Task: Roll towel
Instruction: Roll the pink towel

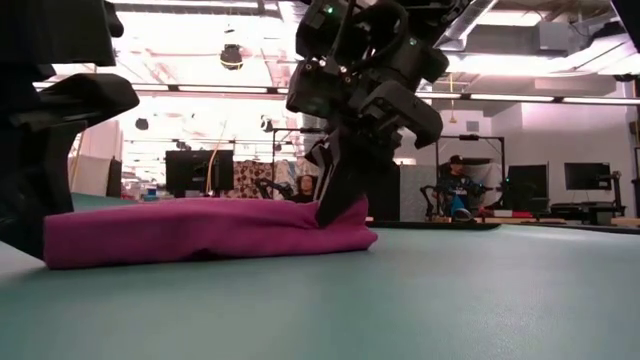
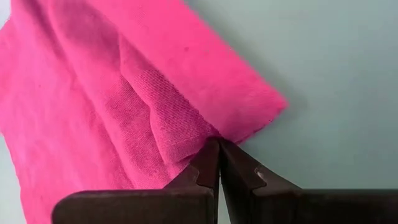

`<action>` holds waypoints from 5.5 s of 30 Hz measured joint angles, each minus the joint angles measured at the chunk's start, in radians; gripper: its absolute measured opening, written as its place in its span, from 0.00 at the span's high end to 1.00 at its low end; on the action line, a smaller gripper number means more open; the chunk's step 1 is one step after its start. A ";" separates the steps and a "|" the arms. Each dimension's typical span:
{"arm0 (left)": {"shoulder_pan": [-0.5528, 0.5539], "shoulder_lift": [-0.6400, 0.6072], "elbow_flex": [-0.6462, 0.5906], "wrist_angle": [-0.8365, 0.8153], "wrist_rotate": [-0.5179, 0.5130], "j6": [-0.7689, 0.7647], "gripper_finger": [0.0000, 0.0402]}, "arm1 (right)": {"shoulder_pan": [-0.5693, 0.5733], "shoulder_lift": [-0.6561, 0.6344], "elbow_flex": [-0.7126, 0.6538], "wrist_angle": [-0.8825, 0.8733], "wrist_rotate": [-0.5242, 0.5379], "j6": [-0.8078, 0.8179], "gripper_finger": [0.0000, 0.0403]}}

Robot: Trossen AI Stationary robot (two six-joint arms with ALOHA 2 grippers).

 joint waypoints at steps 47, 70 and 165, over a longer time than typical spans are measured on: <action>0.348 -0.422 -0.488 0.400 -0.097 0.594 1.00 | -0.026 0.003 -0.001 0.096 0.002 -0.072 0.78; 0.705 -0.431 -0.581 0.687 0.310 0.987 1.00 | 0.022 0.002 -0.001 0.147 0.007 -0.023 0.78; 0.001 -0.318 -0.192 0.211 -0.385 0.073 1.00 | -0.037 0.101 0.000 0.201 0.081 0.012 0.78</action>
